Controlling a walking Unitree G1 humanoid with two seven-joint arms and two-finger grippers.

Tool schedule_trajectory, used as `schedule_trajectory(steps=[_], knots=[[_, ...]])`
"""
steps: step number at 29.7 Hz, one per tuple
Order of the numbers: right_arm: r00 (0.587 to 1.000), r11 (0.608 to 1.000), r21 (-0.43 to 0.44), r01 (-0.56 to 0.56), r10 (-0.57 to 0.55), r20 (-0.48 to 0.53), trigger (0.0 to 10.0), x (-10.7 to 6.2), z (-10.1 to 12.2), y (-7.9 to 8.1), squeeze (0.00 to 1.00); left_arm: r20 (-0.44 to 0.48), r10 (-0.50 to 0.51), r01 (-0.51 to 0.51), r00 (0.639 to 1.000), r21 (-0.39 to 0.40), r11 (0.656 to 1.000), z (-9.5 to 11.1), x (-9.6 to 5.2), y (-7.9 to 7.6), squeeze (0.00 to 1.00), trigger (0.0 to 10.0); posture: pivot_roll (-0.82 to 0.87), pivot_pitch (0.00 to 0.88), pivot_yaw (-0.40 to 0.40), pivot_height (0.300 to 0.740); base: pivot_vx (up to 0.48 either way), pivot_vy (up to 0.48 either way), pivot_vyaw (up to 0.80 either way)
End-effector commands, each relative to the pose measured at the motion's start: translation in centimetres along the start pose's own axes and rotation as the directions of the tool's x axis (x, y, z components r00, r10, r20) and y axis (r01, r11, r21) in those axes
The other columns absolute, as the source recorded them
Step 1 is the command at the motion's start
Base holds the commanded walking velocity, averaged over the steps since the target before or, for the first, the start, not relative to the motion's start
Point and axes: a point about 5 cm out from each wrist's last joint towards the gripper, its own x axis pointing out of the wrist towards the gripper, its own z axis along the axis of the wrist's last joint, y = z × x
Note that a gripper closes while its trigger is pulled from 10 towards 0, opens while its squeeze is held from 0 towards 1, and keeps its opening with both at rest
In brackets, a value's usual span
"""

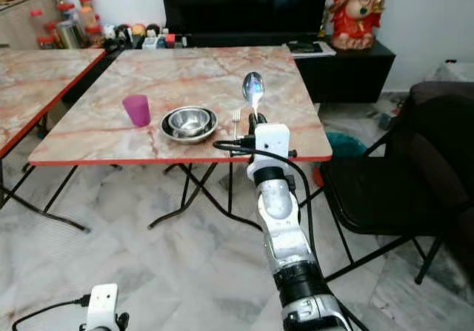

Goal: Setting the table

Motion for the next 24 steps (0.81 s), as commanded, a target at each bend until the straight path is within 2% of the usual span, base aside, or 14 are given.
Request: schedule_trajectory(steps=[1, 24], knots=[[1.0, 1.0, -0.003, -0.006, 0.006, 0.006, 10.0, 0.34, 0.37, 0.17, 0.0, 0.001, 0.01, -0.01, 1.0, 0.0, 1.0, 0.32, 0.08, 0.32, 0.0, 10.0, -0.05, 0.0, 0.026, 0.74, 0.341, 0.0, 0.0], [1.0, 1.0, 0.003, -0.014, 0.014, -0.011, 10.0, 0.29, 0.14, 0.32, 0.0, -0.005, 0.009, -0.009, 1.0, -0.001, 1.0, 0.18, 0.06, 0.29, 0.0, 10.0, -0.05, 0.0, 0.025, 0.74, 0.348, 0.0, 0.0]])
